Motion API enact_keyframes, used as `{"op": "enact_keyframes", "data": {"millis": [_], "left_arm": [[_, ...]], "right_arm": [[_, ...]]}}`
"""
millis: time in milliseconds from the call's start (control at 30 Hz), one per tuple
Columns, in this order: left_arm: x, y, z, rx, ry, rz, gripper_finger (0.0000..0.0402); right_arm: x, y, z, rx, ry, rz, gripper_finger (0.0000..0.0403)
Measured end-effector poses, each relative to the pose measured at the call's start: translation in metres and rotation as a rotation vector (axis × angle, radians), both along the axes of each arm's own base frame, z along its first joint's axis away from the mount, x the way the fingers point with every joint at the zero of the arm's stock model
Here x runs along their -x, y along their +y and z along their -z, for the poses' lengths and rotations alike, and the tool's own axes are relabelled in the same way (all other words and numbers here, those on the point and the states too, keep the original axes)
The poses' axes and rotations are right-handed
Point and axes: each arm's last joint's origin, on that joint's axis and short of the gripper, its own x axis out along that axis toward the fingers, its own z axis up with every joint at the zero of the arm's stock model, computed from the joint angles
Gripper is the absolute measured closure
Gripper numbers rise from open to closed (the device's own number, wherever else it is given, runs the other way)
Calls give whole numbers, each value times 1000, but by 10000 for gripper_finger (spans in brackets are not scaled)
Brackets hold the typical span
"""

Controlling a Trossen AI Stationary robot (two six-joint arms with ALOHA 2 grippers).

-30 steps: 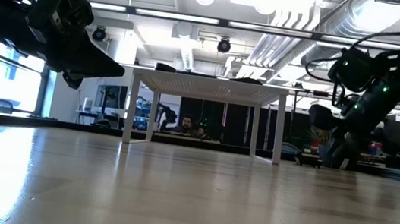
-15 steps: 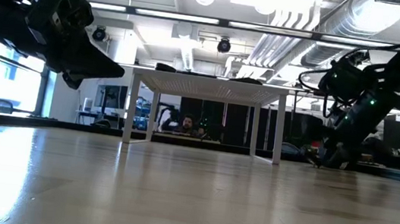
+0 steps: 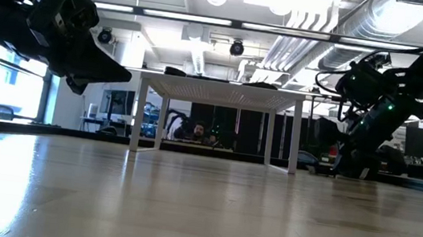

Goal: Pick & Place Mini shaped plates
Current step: Stack the square bowl on top of the square bowls on the shelf

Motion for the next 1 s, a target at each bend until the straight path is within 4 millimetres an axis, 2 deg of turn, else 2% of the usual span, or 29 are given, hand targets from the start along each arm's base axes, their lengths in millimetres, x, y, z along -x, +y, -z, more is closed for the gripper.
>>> {"op": "enact_keyframes", "data": {"millis": [300,433,700,1000], "left_arm": [[0,0,0,0,0,2,401],[0,0,0,0,0,2,401],[0,0,0,0,0,2,401],[0,0,0,0,0,1,401]], "right_arm": [[-2,1,-1,-3,-6,-33,398],[-4,4,-8,27,-28,-46,400],[-3,10,-39,136,-159,-67,402],[10,24,-70,225,-245,-67,402]]}}
